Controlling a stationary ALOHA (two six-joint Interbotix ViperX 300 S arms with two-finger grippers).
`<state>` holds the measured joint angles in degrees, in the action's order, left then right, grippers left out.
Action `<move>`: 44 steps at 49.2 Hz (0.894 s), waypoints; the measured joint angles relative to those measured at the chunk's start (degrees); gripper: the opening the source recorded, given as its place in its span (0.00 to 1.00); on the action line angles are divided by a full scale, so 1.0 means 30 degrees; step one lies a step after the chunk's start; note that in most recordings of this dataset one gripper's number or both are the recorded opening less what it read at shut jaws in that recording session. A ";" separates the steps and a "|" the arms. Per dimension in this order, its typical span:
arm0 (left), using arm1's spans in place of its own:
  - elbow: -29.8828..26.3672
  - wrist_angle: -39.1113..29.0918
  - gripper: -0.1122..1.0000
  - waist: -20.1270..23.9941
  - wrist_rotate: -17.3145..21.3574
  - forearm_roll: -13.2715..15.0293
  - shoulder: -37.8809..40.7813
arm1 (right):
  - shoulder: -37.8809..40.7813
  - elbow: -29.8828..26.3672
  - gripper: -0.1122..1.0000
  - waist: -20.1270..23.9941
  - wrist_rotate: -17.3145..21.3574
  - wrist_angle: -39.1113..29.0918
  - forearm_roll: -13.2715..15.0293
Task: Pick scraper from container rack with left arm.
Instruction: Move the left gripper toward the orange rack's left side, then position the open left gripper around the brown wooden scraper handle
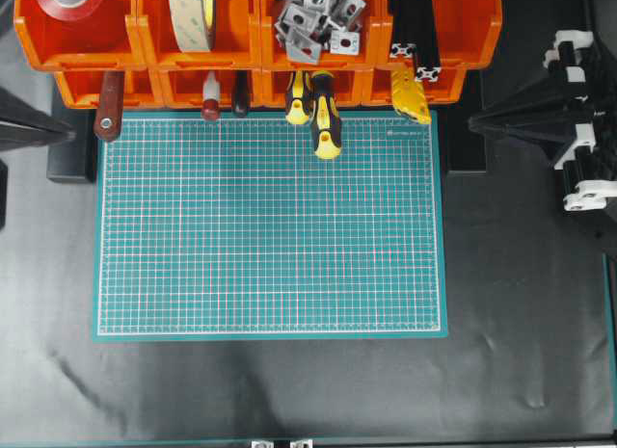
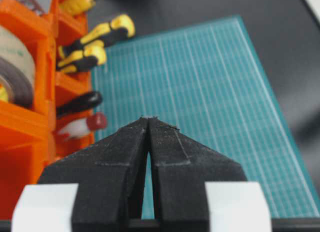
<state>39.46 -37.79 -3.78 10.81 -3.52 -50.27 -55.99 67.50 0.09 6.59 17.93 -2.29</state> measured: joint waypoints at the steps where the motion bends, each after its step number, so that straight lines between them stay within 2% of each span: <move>1: -0.0469 -0.0820 0.10 -0.0059 0.0088 -0.0088 0.0117 | 0.0000 0.0000 0.09 0.0000 0.0029 0.0000 -0.0029; 8: -0.2402 -0.5273 0.10 -0.0264 0.0234 -0.0791 0.1055 | 0.0000 0.0000 0.09 0.0000 0.0059 0.0000 -0.0029; 14: -0.2725 -0.6445 0.10 -0.0264 -0.0146 -0.1729 0.1816 | -0.0029 0.0000 0.09 0.0000 0.0088 0.0000 -0.0059; 17: -0.2813 -0.6709 0.10 -0.0293 -0.0850 -0.2607 0.2168 | -0.0029 0.0000 0.09 0.0000 0.0088 0.0000 -0.0059; 23: -0.3164 -0.7676 0.10 -0.1289 -0.2754 -0.5361 0.2842 | -0.0029 -0.0029 0.09 0.0000 0.0176 0.0000 -0.0088; 26: -0.3340 -0.8701 0.10 -0.2373 -0.4072 -0.7207 0.3223 | 0.0000 -0.0059 0.09 0.0000 0.0264 0.0000 -0.0088; 30: -0.3457 -1.0283 0.10 -0.4512 -0.6094 -1.0166 0.3867 | 0.0000 -0.0088 0.09 0.0000 0.0322 0.0000 -0.0088; 34: -0.3428 -1.1602 0.10 -0.7383 -0.8877 -1.3213 0.4688 | -0.0029 -0.0088 0.09 0.0000 0.0322 0.0000 -0.0088; 38: -0.2900 -1.2715 0.10 -0.9668 -1.1191 -1.5527 0.5420 | -0.0029 -0.0088 0.09 0.0000 0.0322 0.0000 -0.0059; 41: -0.2432 -1.3447 0.10 -1.0605 -1.2510 -1.6699 0.6035 | -0.0029 -0.0088 0.09 0.0000 0.0352 0.0000 -0.0088; 44: -0.2021 -1.3945 0.10 -1.0986 -1.3535 -1.7168 0.6797 | -0.0088 -0.0088 0.09 0.0000 0.0410 0.0000 -0.0088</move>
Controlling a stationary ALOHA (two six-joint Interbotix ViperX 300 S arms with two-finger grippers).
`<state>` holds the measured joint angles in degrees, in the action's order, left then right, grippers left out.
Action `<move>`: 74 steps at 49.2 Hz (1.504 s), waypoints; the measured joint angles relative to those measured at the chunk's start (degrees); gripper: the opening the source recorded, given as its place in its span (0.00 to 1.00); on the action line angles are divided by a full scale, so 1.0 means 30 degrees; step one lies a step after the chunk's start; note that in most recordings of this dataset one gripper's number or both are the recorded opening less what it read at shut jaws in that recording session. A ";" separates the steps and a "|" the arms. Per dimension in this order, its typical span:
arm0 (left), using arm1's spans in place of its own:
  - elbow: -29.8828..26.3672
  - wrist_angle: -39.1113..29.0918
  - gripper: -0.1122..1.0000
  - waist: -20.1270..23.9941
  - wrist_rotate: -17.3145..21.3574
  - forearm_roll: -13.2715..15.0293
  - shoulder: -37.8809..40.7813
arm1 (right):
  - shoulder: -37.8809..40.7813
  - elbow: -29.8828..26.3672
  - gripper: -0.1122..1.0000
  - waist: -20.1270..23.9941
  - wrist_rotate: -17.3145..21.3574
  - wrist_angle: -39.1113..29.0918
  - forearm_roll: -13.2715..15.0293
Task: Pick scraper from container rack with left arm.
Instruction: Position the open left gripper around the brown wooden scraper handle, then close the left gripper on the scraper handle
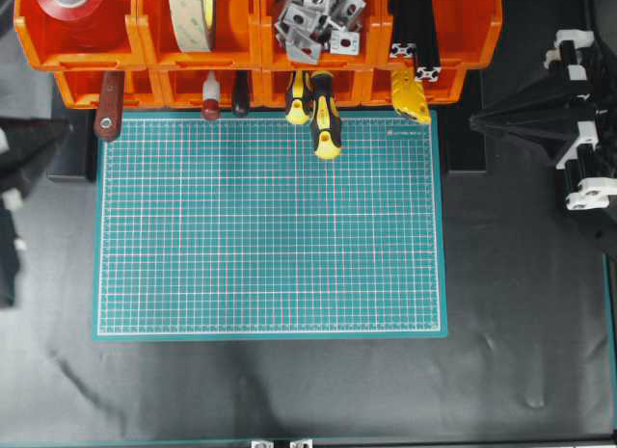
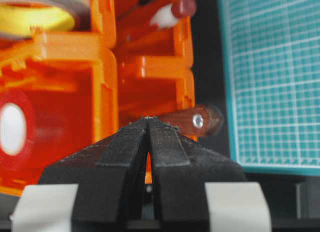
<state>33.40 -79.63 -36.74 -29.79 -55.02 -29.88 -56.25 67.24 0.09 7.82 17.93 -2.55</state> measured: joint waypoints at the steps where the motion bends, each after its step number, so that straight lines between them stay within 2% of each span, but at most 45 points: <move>1: 0.0146 -0.0088 0.10 -0.0088 -0.0205 -0.0088 0.0264 | 0.0000 0.0000 0.09 0.0000 0.0029 0.0000 0.0000; 11: 0.0791 0.0146 0.10 -0.0322 -0.0645 -0.0264 0.1963 | -0.0029 0.0000 0.09 0.0029 0.0117 -0.0029 0.0000; 26: 0.1348 0.1113 0.11 -0.0322 -0.0879 -0.0264 0.1582 | -0.0029 -0.0029 0.09 0.0029 0.0146 -0.0029 0.0000; 29: 0.1465 0.1523 0.13 -0.0322 -0.0908 -0.0264 0.1406 | -0.0029 -0.0029 0.09 0.0059 0.0146 -0.0029 0.0000; 33: 0.1553 0.1787 0.29 -0.0234 -0.0996 -0.0234 0.1318 | -0.0029 -0.0029 0.09 0.0146 0.0146 -0.0029 0.0000; 42: 0.2432 0.2490 0.77 0.0850 -0.1904 -0.0205 0.1318 | -0.0029 0.0000 0.09 0.0322 0.0146 -0.0029 0.0000; 44: 0.2666 0.2842 0.85 0.1230 -0.2285 -0.0176 0.1318 | -0.0029 0.0000 0.09 0.0322 0.0146 -0.0029 0.0000; 47: 0.2988 0.3428 0.91 0.1758 -0.2783 -0.0146 0.1348 | -0.0029 -0.0029 0.09 0.0352 0.0146 -0.0059 0.0000; 55: 0.3779 0.4629 0.92 0.2666 -0.3193 -0.0117 0.1611 | -0.0029 0.0000 0.09 0.0352 0.0146 -0.0410 0.0000; 74: 0.4219 0.5010 0.91 0.4424 -0.3193 -0.0117 0.1787 | -0.0059 -0.0029 0.09 0.0352 0.0146 -0.0674 0.0000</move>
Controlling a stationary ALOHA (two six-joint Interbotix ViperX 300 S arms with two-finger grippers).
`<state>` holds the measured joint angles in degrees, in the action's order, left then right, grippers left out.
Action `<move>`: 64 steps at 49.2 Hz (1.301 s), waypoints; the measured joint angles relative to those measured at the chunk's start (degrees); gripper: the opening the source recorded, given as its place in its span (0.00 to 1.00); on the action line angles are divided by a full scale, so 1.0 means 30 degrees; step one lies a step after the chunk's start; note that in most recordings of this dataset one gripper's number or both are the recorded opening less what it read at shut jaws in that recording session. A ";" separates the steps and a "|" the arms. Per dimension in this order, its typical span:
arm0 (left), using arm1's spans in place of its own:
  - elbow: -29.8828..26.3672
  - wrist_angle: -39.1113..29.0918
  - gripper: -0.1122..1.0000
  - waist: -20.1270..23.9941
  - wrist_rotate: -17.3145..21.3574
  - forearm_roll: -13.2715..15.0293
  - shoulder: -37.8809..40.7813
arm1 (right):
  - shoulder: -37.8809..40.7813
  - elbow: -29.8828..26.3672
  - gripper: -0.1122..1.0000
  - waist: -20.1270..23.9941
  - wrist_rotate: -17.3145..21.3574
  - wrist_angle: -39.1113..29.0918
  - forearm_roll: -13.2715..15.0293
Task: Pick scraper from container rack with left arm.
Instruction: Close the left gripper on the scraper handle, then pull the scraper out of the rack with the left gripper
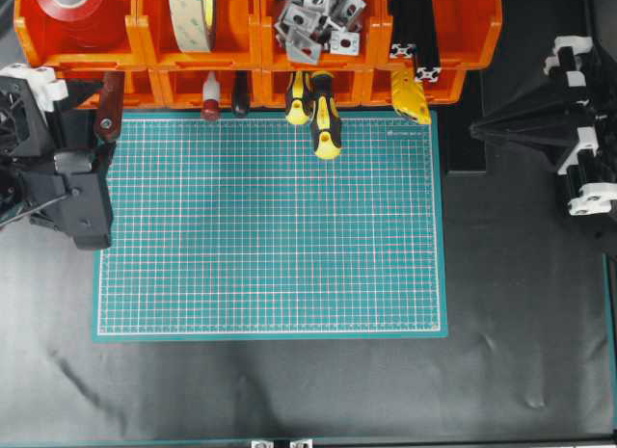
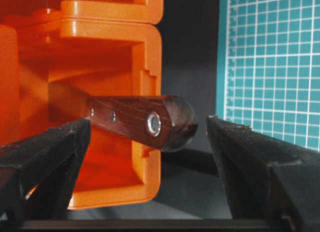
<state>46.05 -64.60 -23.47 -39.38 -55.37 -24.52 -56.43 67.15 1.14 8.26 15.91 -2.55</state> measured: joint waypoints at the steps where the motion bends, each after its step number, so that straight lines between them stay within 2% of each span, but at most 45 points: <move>1: -0.0029 0.0000 0.91 0.0029 0.0000 0.0000 0.0029 | -0.0029 0.0000 0.09 0.0000 0.0000 0.0000 0.0000; 5: 0.0000 0.0117 0.88 0.0059 -0.0029 0.0000 0.0000 | -0.0029 0.0000 0.09 0.0000 0.0000 0.0000 0.0000; 8: 0.0000 0.0264 0.81 0.0059 -0.0029 0.0000 0.0029 | -0.0059 0.0000 0.09 0.0000 0.0000 0.0000 0.0000; 11: 0.0000 0.0527 0.69 0.0059 0.0000 0.0000 0.0000 | -0.0088 0.0029 0.09 0.0000 0.0000 0.0000 0.0000; 16: 0.0000 0.0820 0.43 0.0000 0.0059 0.0000 0.0029 | -0.0146 0.0029 0.09 0.0000 0.0000 0.0000 0.0000; 27: -0.0293 0.0117 0.42 -0.0791 0.0234 0.0000 -0.0381 | -0.0176 0.0029 0.09 0.0000 0.0000 0.0000 0.0000; 35: -0.1758 -0.2256 0.35 -0.2227 0.0645 0.0000 -0.0469 | -0.0352 0.0029 0.09 0.0000 0.0000 0.0000 0.0000; 46: -0.4980 -0.5332 0.28 -0.4336 0.3193 0.0029 -0.0410 | -0.0615 0.0000 0.09 0.0000 -0.0029 0.0000 0.0000; 58: -0.9199 -0.8672 0.28 -0.6299 0.6182 0.0059 0.0322 | -0.1143 0.0000 0.09 0.0000 0.0000 -0.0146 0.0000; 64: -1.0547 -1.0049 0.28 -0.7266 0.7324 0.0029 0.1172 | -0.1611 -0.0029 0.09 0.0000 0.0029 -0.0557 0.0000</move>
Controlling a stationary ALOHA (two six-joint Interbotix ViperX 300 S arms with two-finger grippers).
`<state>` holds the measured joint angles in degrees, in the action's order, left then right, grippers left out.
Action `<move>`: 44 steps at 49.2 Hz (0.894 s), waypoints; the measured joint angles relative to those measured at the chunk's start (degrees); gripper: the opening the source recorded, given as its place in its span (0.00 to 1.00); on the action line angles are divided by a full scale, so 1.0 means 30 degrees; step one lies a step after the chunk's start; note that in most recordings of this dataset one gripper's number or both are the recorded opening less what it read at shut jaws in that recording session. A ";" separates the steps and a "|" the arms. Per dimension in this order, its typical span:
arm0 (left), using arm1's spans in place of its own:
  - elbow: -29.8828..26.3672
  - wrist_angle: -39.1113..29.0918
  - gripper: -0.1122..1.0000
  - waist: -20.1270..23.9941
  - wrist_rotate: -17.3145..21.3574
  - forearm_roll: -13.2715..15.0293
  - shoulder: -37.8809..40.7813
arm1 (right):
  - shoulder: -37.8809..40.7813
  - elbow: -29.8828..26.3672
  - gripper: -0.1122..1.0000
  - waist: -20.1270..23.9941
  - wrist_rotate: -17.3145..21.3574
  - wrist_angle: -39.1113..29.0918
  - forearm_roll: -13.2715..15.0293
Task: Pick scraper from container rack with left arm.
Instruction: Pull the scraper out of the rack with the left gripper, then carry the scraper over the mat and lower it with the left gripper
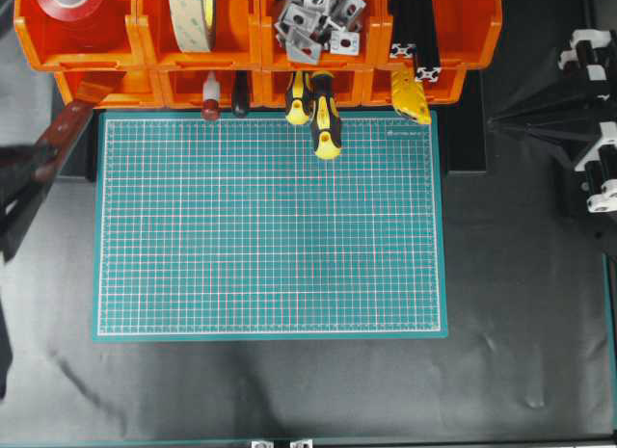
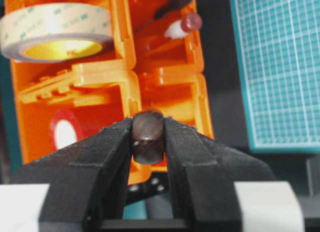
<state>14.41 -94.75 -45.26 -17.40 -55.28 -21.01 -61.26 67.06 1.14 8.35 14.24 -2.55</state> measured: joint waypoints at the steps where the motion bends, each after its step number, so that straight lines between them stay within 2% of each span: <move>1: -0.0234 -0.0234 0.28 -0.0176 0.0146 0.0029 0.0234 | -0.0117 -0.0029 0.09 0.0000 0.0000 -0.0117 0.0000; 10: -0.2314 -0.0059 0.28 -0.1172 0.0557 0.0029 0.2285 | -0.1172 -0.0586 0.09 0.0000 0.0000 -0.1641 0.0000; 14: -0.2959 0.1230 0.28 -0.1201 0.0469 0.0029 0.3076 | -0.1465 -0.0732 0.09 0.0000 0.0146 -0.2168 0.0000; 19: -0.3018 0.4072 0.28 -0.1025 0.0029 0.0029 0.3486 | -0.1494 -0.0791 0.09 0.0000 0.0410 -0.2402 0.0000; 24: -0.2256 0.7324 0.28 -0.0176 -0.0996 0.0029 0.3574 | -0.1523 -0.0791 0.09 -0.0029 0.0762 -0.2402 0.0000; 32: -0.0029 1.2715 0.28 0.2227 -0.2490 0.0029 0.3838 | -0.1465 -0.0791 0.09 -0.0059 0.1143 -0.2402 -0.0029; 39: 0.2139 1.7285 0.28 0.4336 -0.2754 0.0029 0.3984 | -0.1436 -0.0791 0.09 -0.0059 0.1406 -0.2402 0.0000; 44: 0.3252 1.9277 0.28 0.5654 -0.2754 0.0029 0.4219 | -0.1465 -0.0791 0.09 -0.0059 0.1641 -0.2402 0.0000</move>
<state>24.17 -36.91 -28.30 -25.66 -55.20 -8.35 -65.65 64.69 0.97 13.27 7.03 -2.55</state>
